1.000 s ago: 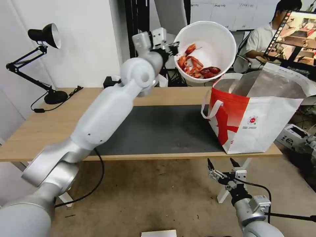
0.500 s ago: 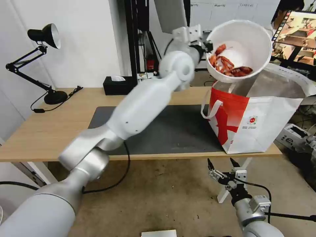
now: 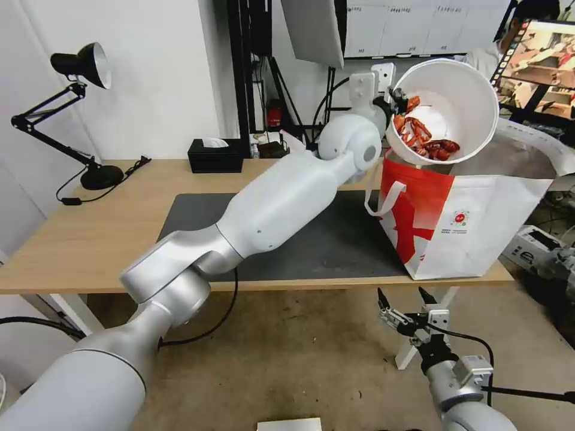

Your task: Pick up the trash from the table and place it into the takeout bag.

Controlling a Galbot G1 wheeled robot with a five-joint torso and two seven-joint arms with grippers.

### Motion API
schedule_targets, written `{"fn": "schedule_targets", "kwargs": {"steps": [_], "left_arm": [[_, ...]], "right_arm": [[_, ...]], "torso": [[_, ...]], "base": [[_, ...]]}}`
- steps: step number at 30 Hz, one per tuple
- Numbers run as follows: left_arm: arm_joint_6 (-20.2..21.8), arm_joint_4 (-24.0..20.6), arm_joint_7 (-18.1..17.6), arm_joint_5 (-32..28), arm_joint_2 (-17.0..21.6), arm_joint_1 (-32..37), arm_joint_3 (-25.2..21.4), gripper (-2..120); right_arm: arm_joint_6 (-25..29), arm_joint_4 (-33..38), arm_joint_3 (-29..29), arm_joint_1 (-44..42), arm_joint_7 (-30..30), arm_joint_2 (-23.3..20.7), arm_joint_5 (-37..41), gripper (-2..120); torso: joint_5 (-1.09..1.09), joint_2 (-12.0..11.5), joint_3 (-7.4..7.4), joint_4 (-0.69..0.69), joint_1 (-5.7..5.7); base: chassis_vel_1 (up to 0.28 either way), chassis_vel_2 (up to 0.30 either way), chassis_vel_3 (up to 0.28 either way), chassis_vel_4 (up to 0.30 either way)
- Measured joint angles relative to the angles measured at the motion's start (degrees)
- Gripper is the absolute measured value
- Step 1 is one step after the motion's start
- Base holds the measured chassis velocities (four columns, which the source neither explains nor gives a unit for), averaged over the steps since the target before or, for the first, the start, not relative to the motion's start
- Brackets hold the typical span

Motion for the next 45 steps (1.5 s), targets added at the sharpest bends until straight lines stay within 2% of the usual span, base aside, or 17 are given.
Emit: {"fn": "schedule_targets", "kwargs": {"steps": [12,18,30,45], "left_arm": [[2.29,-1.82,2.07,-1.76,-0.03,0.54,1.31,0],[6.08,-2.33,3.19,-4.89,0.43,0.46,2.11,0],[10.30,-0.54,4.74,-8.61,0.30,0.80,2.77,0],[11.47,1.05,5.67,-9.89,-0.16,1.24,4.17,0]], "right_arm": [[0.00,0.00,0.00,0.00,0.00,0.00,0.00,100],[0.00,0.00,0.00,0.00,0.00,0.00,0.00,100],[0.00,0.00,0.00,0.00,0.00,0.00,0.00,100],[0.00,0.00,0.00,0.00,0.00,0.00,0.00,100]], "torso": [[0.00,0.00,0.00,-0.01,0.00],[0.00,0.00,0.00,0.00,0.00],[0.00,0.00,0.00,-0.01,0.00],[0.00,0.00,0.00,-0.01,0.00]], "base": [[0.000,0.000,0.000,0.000],[0.000,0.000,0.000,0.000],[0.000,0.000,0.000,0.000],[0.000,0.000,0.000,0.000]]}}
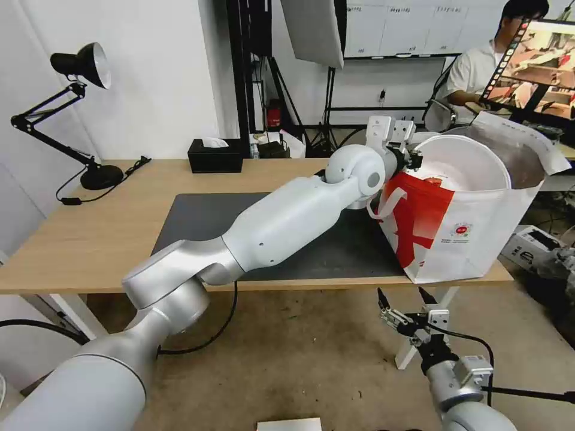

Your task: Pick up the trash from the table and place it into the takeout bag.

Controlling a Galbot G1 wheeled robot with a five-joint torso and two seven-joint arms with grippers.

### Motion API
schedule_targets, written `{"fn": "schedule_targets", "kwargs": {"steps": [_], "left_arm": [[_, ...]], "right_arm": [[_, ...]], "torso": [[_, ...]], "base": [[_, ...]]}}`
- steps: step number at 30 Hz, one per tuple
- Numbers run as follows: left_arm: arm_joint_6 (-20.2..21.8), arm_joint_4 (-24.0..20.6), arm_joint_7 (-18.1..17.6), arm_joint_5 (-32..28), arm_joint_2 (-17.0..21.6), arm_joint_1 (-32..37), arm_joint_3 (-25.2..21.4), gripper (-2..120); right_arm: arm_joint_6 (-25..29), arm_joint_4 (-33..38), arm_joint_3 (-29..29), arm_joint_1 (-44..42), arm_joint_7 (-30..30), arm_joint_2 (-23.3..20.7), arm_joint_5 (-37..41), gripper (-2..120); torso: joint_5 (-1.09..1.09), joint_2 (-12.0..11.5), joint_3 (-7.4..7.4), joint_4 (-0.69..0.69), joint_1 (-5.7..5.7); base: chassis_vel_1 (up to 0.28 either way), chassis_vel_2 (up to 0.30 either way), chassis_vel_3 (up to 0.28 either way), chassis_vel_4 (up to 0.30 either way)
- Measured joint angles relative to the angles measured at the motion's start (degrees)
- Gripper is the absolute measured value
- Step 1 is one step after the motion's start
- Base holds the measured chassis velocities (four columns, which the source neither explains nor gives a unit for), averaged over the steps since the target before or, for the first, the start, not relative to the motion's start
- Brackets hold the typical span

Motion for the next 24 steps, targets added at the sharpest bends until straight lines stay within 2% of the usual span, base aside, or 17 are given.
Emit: {"fn": "schedule_targets", "kwargs": {"steps": [9,11,14,15,17,19,21,22,24], "left_arm": [[-0.18,-0.06,0.36,0.33,-0.01,0.28,0.49,0],[-0.36,-0.13,0.70,0.43,-0.01,0.09,0.51,3],[-0.47,-0.43,0.74,0.45,-0.02,-0.28,0.51,17],[-0.47,-0.43,0.74,0.45,-0.02,-0.28,0.51,17],[-0.48,-0.77,0.79,0.30,-0.02,-0.47,0.52,27],[-0.47,-0.88,0.79,0.24,-0.02,-0.51,0.52,30],[-0.42,-1.26,0.79,0.08,-0.02,-0.60,0.54,43],[-0.42,-1.26,0.79,0.08,-0.02,-0.60,0.54,43],[-0.42,-1.59,0.62,0.07,-0.02,-0.70,0.54,53]], "right_arm": [[0.00,0.00,0.00,0.00,0.00,0.00,0.00,100],[0.00,0.00,0.00,0.00,0.00,0.00,0.00,100],[0.00,0.00,0.00,0.00,0.00,0.00,0.00,100],[0.00,0.00,0.00,0.00,0.00,0.00,0.00,100],[0.00,0.00,0.00,0.00,0.00,0.00,0.00,100],[0.00,0.00,0.00,0.00,0.00,0.00,0.00,100],[0.00,0.00,0.00,0.00,0.00,0.00,0.00,100],[0.00,0.00,0.00,0.00,0.00,0.00,0.00,100],[0.00,0.00,0.00,0.00,0.00,0.00,0.00,100]], "torso": [[0.00,0.00,0.00,0.00,0.00],[0.00,0.00,0.00,0.00,0.00],[0.00,0.00,0.00,0.00,0.00],[0.00,0.00,0.00,0.00,0.00],[0.00,0.00,0.00,0.00,0.00],[0.00,0.00,0.00,0.00,0.00],[0.00,0.00,0.00,0.00,0.00],[0.00,0.00,0.00,0.00,0.00],[0.00,0.00,0.00,0.00,0.00]], "base": [[0.000,0.000,0.000,0.000],[0.000,0.000,0.000,0.000],[0.000,0.000,0.000,0.000],[0.000,0.000,0.000,0.000],[0.000,0.000,0.000,0.000],[0.000,0.000,0.000,0.000],[0.000,0.000,0.000,0.000],[0.000,0.000,0.000,0.000],[0.000,0.000,0.000,0.000]]}}
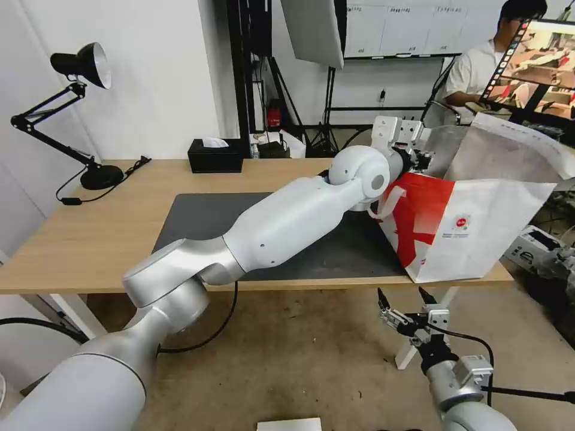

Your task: Pick up the trash from the table and place it into the takeout bag.

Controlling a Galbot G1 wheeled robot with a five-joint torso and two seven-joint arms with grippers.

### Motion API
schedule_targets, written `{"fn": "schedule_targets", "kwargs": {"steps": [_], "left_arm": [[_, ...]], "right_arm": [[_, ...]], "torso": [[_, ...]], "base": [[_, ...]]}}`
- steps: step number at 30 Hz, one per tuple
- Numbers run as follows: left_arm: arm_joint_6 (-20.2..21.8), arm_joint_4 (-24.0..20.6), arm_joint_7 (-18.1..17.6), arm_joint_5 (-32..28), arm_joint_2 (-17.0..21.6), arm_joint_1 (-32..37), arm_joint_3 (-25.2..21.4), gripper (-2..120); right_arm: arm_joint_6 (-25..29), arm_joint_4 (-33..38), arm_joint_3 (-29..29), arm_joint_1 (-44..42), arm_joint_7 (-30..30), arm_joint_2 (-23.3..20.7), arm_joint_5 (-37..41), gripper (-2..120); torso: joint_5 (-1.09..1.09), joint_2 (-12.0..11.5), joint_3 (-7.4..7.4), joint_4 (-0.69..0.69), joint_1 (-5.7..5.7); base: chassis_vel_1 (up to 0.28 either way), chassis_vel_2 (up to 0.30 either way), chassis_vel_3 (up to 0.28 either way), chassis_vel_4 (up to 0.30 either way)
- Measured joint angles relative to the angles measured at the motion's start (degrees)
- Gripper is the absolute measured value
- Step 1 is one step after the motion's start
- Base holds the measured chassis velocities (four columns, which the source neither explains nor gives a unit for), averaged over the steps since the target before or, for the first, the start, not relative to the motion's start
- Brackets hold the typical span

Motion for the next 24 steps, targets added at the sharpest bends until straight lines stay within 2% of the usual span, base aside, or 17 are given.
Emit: {"fn": "schedule_targets", "kwargs": {"steps": [3,4,5,8,9,12,17,18,19,20,23,24], "left_arm": [[-0.05,-0.39,-0.12,-0.02,0.01,-0.05,-0.18,60],[-0.09,-0.90,-0.19,-0.10,0.01,-0.15,-0.52,68],[-0.09,-0.90,-0.19,-0.10,0.01,-0.15,-0.52,68],[-0.30,-1.84,-1.03,-0.52,0.11,-0.52,-1.30,81],[-0.30,-1.84,-1.03,-0.52,0.11,-0.52,-1.30,81],[-1.24,-2.71,-1.53,-0.89,1.06,-1.26,-2.29,96],[-2.32,-5.69,-1.61,-1.05,4.18,-1.47,-2.87,100],[-2.58,-6.72,-1.66,-1.08,5.22,-1.29,-3.16,100],[-3.37,-9.00,-1.72,-1.10,7.86,-0.44,-3.70,100],[-3.37,-9.00,-1.72,-1.10,7.86,-0.44,-3.70,100],[-4.57,-13.73,-1.86,-0.20,12.87,2.43,-5.72,100],[-4.57,-13.73,-1.86,-0.20,12.87,2.43,-5.72,100]], "right_arm": [[0.00,0.00,0.00,0.00,0.00,0.00,0.00,100],[0.00,0.00,0.00,0.00,0.00,0.00,0.00,100],[0.00,0.00,0.00,0.00,0.00,0.00,0.00,100],[0.00,0.00,0.00,0.00,0.00,0.00,0.00,100],[0.00,0.00,0.00,0.00,0.00,0.00,0.00,100],[0.00,0.00,0.00,0.00,0.00,0.00,0.00,100],[0.00,0.00,0.00,0.00,0.00,0.00,0.00,100],[0.00,0.00,0.00,0.00,0.00,0.00,0.00,100],[0.00,0.00,0.00,0.00,0.00,0.00,0.00,100],[0.00,0.00,0.00,0.00,0.00,0.00,0.00,100],[0.00,0.00,0.00,0.00,0.00,0.00,0.00,100],[0.00,0.00,0.00,0.00,0.00,0.00,0.00,100]], "torso": [[0.00,0.00,0.00,0.00,0.00],[0.00,0.00,0.00,0.00,0.00],[0.00,0.00,0.00,0.00,0.00],[0.00,0.00,0.00,0.00,0.00],[0.00,0.00,0.00,0.00,0.00],[0.00,0.00,0.00,-0.01,0.00],[0.00,0.00,0.00,-0.01,0.00],[0.00,0.00,0.00,-0.01,0.00],[-0.01,0.00,0.00,-0.01,0.00],[-0.01,0.00,0.00,-0.01,0.00],[-0.03,0.00,0.01,0.04,0.00],[-0.03,0.00,0.01,0.04,0.00]], "base": [[0.000,0.000,0.000,0.000],[0.000,0.000,0.000,0.000],[0.000,0.000,0.000,0.000],[0.000,0.000,0.000,0.000],[0.000,0.000,0.000,0.000],[0.000,0.000,0.000,0.000],[0.000,0.000,0.000,0.000],[0.000,0.000,0.000,0.000],[0.000,0.000,0.000,0.000],[0.000,0.000,0.000,0.000],[0.000,0.000,0.000,0.000],[0.000,0.000,0.000,0.000]]}}
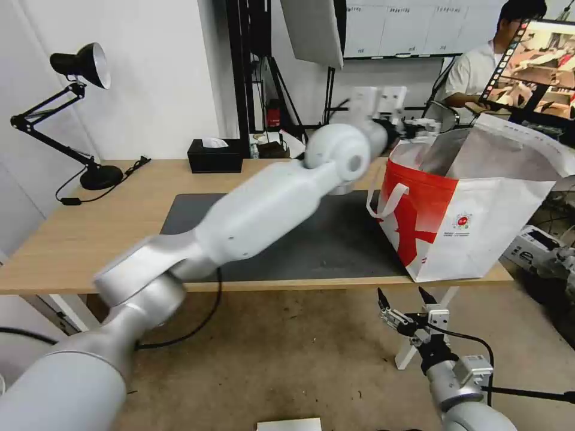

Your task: Pick up the trash from the table and place it into the takeout bag.

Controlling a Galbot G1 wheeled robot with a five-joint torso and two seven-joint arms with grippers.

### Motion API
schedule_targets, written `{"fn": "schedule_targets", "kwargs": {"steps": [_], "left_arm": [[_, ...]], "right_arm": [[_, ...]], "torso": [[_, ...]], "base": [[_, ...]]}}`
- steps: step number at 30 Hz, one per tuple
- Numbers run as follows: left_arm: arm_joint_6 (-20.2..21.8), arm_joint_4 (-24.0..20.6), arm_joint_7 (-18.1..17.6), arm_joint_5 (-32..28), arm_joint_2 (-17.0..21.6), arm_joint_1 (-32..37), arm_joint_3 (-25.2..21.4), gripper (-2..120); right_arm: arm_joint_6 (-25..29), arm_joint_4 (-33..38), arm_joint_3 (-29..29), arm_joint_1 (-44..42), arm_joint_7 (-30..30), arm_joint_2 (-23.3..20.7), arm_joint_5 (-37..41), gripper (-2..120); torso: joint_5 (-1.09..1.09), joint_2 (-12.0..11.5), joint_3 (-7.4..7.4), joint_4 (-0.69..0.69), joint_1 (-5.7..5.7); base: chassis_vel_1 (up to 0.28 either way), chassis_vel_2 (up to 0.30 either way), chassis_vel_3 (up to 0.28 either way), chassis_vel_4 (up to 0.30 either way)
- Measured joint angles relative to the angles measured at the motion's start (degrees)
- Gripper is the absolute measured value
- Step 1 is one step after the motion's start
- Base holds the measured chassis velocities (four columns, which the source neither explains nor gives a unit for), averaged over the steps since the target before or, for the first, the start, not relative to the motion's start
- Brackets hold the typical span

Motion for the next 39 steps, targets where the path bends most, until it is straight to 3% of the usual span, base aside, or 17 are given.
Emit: {"fn": "schedule_targets", "kwargs": {"steps": [9,13,23,26,29,34,37,39], "left_arm": [[-0.15,-9.13,0.27,0.45,7.50,6.33,-3.84,100],[-0.15,-11.15,0.46,0.60,9.31,8.44,-5.05,100],[-1.72,-18.39,6.42,5.97,17.24,18.52,-11.67,100],[-2.11,-20.73,9.00,7.73,19.90,22.53,-14.87,100],[-3.90,-23.03,13.99,10.40,23.18,28.86,-19.26,100],[-6.08,-25.25,19.25,12.14,25.63,36.06,-24.65,100],[-9.25,-26.61,22.34,14.08,27.39,41.42,-28.35,100],[-13.73,-27.79,25.60,17.90,28.83,46.97,-31.36,100]], "right_arm": [[0.00,0.00,0.00,0.00,0.00,0.00,0.00,100],[0.00,0.00,0.00,0.00,0.00,0.00,0.00,100],[0.00,0.00,0.00,0.00,0.00,0.00,0.00,100],[0.00,0.00,0.01,0.00,0.01,0.00,0.00,100],[0.00,0.00,0.00,0.00,-0.01,0.00,0.00,100],[0.00,0.00,0.00,0.00,0.00,0.00,0.00,100],[0.00,0.00,0.00,0.00,-0.01,0.00,0.00,100],[0.00,0.00,-0.01,0.00,0.00,0.00,0.00,100]], "torso": [[0.00,0.00,0.00,-0.04,0.00],[0.01,0.00,-0.01,-0.04,0.00],[0.01,0.00,-0.01,-0.04,0.00],[0.03,0.01,-0.01,-0.05,0.00],[0.01,0.00,-0.01,-0.03,0.00],[0.01,-0.01,-0.01,-0.05,-0.01],[0.01,0.00,-0.01,-0.04,-0.01],[0.02,0.00,-0.01,-0.04,0.00]], "base": [[0.000,0.000,0.000,0.000],[0.000,0.000,0.000,0.000],[0.000,0.000,0.000,0.000],[0.000,0.000,0.000,0.000],[0.000,0.000,0.000,0.000],[0.000,0.000,0.000,0.000],[0.000,0.000,0.000,0.000],[0.000,0.000,0.000,0.000]]}}
